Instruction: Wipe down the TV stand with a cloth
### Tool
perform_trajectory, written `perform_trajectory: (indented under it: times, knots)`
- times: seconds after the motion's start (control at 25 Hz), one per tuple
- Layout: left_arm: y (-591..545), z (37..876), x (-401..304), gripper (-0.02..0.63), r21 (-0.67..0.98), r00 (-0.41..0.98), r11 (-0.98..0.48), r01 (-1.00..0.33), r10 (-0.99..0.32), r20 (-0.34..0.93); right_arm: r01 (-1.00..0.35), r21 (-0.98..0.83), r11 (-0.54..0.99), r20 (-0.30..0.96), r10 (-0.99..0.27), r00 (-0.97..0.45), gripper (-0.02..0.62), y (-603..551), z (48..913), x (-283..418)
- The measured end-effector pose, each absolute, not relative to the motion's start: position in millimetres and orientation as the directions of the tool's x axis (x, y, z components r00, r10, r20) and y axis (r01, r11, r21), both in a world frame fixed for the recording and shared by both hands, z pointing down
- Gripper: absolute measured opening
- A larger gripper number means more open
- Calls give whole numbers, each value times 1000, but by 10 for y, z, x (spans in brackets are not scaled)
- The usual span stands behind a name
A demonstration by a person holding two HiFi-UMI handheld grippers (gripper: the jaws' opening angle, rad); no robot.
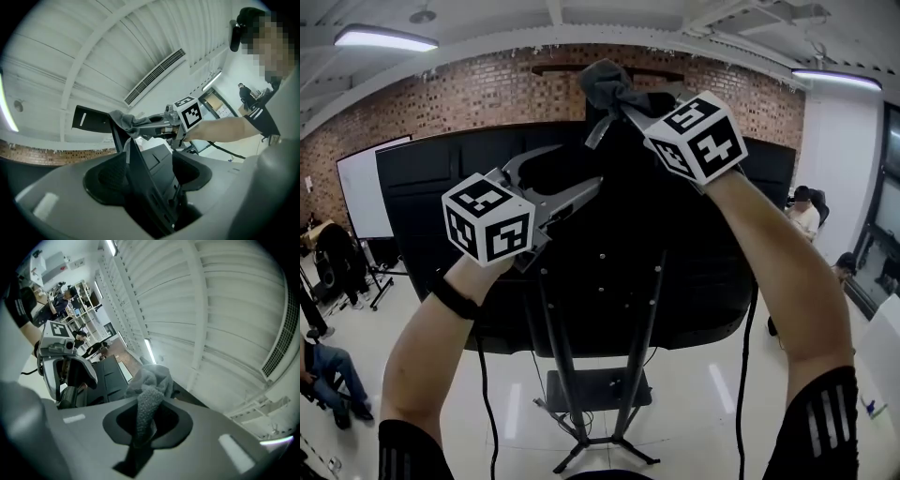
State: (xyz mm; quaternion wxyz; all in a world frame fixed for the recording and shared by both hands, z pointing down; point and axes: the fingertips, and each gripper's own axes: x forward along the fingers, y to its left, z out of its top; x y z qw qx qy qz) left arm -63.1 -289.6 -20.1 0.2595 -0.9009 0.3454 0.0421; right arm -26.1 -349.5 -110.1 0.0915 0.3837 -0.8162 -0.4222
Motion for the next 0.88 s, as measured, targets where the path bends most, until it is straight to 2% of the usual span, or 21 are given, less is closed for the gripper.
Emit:
perform_trajectory:
  times: [0.56, 0.8, 0.88]
  knots:
    - [-3040, 66, -534, 324, -411, 756, -644, -645, -618, -217, -497, 832, 246, -188, -718, -670, 29, -3518, -917, -304]
    - [-3082, 174, -546, 321, -373, 754, -660, -652, -615, -231, -385, 917, 107, -174, -759, -627, 29, -3551, -718, -374]
    - [-3064, 203, -561, 320, -358, 754, -666, -654, -610, -243, -374, 921, 106, -163, -769, -619, 29, -3562, -670, -406]
